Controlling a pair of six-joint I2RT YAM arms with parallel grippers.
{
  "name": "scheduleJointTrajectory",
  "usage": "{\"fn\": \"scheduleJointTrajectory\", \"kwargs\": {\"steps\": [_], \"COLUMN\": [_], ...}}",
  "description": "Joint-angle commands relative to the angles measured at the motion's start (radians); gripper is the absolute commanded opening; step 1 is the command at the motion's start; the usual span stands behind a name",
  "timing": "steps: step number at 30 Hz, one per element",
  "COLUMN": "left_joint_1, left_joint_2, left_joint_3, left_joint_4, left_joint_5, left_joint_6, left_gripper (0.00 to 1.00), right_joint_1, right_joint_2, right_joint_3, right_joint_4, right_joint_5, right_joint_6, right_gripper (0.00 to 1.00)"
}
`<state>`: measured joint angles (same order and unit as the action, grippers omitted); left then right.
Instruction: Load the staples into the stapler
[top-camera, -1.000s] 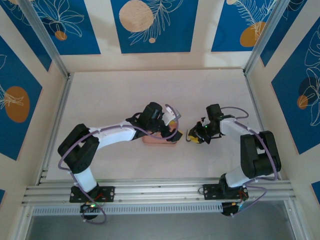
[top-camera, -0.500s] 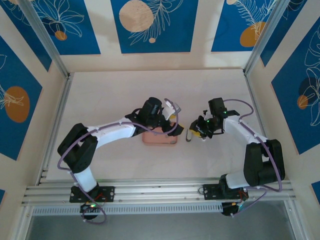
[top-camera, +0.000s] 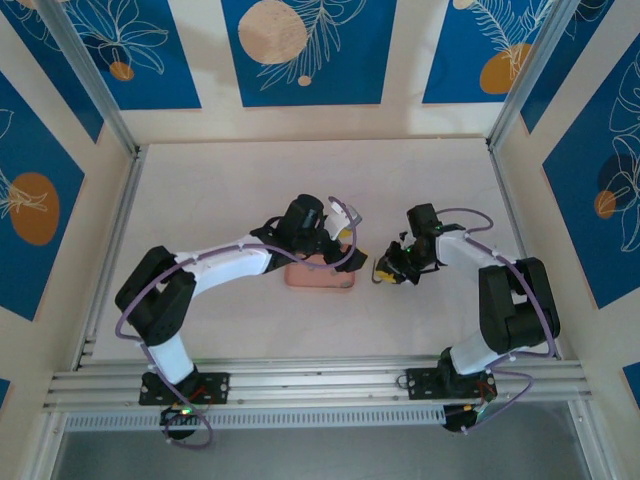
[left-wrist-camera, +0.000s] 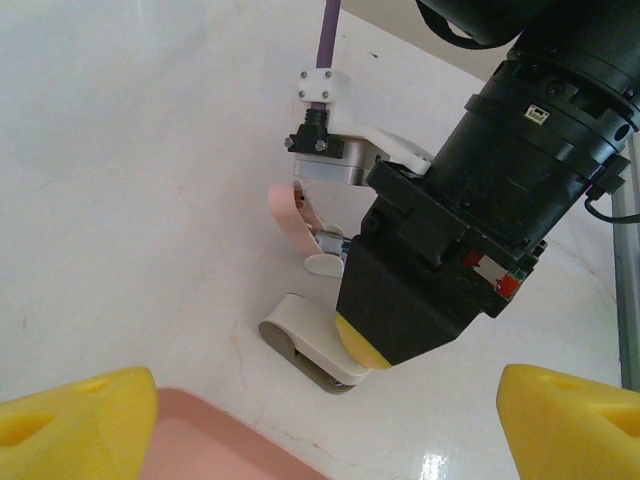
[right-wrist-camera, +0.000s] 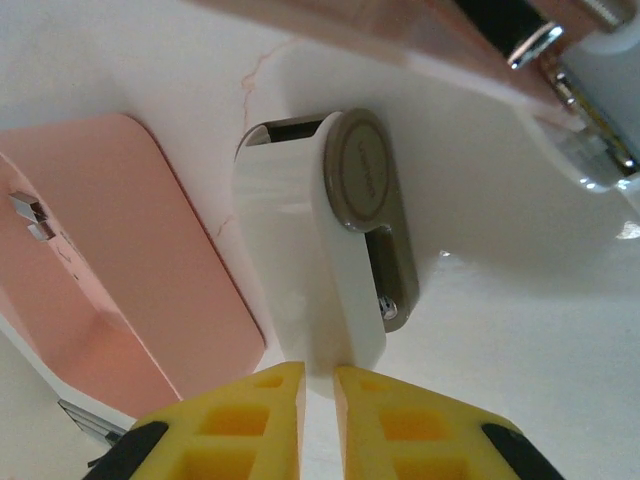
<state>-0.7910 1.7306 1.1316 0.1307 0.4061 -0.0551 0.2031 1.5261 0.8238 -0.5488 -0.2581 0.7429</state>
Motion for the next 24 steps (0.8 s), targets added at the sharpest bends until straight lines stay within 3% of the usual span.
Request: {"fn": "scheduleJointTrajectory", "kwargs": {"steps": [1,8,12,16,20,24], "left_joint_1": [0.01,0.011,0.012,0.011,0.01,0.006], "left_joint_2": [0.026,0.085,0.145,0.222,0.303,0.398], "left_joint_3": [0.044,0.131,0.204,0.278,0.349,0.438], "left_joint_4": [-0.008,-0.042,-0.058,-0.053,-0.019,-0.016], "left_joint_5": [0.006,0.036,0.035,0.041,0.067,0.102], "left_joint_6": [-0.015,-0.067,-0.111,-0.166,-0.217,-0.266], "left_gripper": [0.88,0.89,0.88,0.88,0.88,0.87], "right_joint_1": [0.003,-0.002,-0.061,-0.203,-0.398,-0.484], "right_joint_2": [0.013,-0.125,-0.209,-0.29,-0.352,-0.358], "right_joint_3": [-0.034,0.022,0.038,-0.01,-0.102,-0.142], "right_joint_4": [-0.017,-0.01,-0.044,-0.088,-0.081,-0.107], "right_joint_5": [0.042,0.002,-0.045,-0.115,-0.289,-0.356], "right_joint_6": [0.008,-0.018,-0.039,-0.072,-0.107,-0.148], "right_gripper": [0.17,0.3,0.35,0.37,0.39,0.39]}}
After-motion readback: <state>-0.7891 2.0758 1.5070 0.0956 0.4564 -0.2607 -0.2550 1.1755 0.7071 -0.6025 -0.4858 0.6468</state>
